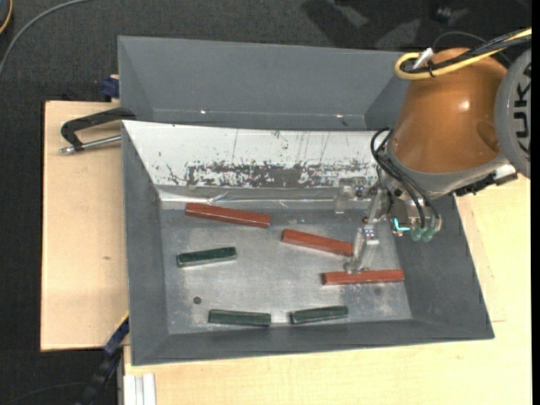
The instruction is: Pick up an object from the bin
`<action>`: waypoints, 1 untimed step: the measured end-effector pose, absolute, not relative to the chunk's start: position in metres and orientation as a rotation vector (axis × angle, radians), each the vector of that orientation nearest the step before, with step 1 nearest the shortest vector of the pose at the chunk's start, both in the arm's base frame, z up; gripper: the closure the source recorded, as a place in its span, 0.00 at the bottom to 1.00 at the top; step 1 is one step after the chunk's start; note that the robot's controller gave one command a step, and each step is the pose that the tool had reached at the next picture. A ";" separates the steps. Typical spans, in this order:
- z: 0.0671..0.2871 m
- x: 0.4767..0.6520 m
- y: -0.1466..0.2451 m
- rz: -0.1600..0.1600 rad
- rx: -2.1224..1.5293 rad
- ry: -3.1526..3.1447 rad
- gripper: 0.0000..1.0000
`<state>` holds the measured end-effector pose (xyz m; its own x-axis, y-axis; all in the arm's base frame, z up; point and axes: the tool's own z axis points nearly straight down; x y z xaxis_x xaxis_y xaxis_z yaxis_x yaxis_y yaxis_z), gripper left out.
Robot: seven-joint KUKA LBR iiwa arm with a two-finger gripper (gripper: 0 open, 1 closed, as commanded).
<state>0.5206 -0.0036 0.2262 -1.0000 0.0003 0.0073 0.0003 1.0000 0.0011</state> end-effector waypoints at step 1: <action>0.066 0.578 -0.011 -0.002 -0.175 -3.131 0.00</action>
Offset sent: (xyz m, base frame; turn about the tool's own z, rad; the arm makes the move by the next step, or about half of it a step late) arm 0.0581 -0.0083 -0.1562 0.1115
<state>0.5783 -0.0110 0.0662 -0.9938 0.1113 0.0056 0.1113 0.9938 0.0010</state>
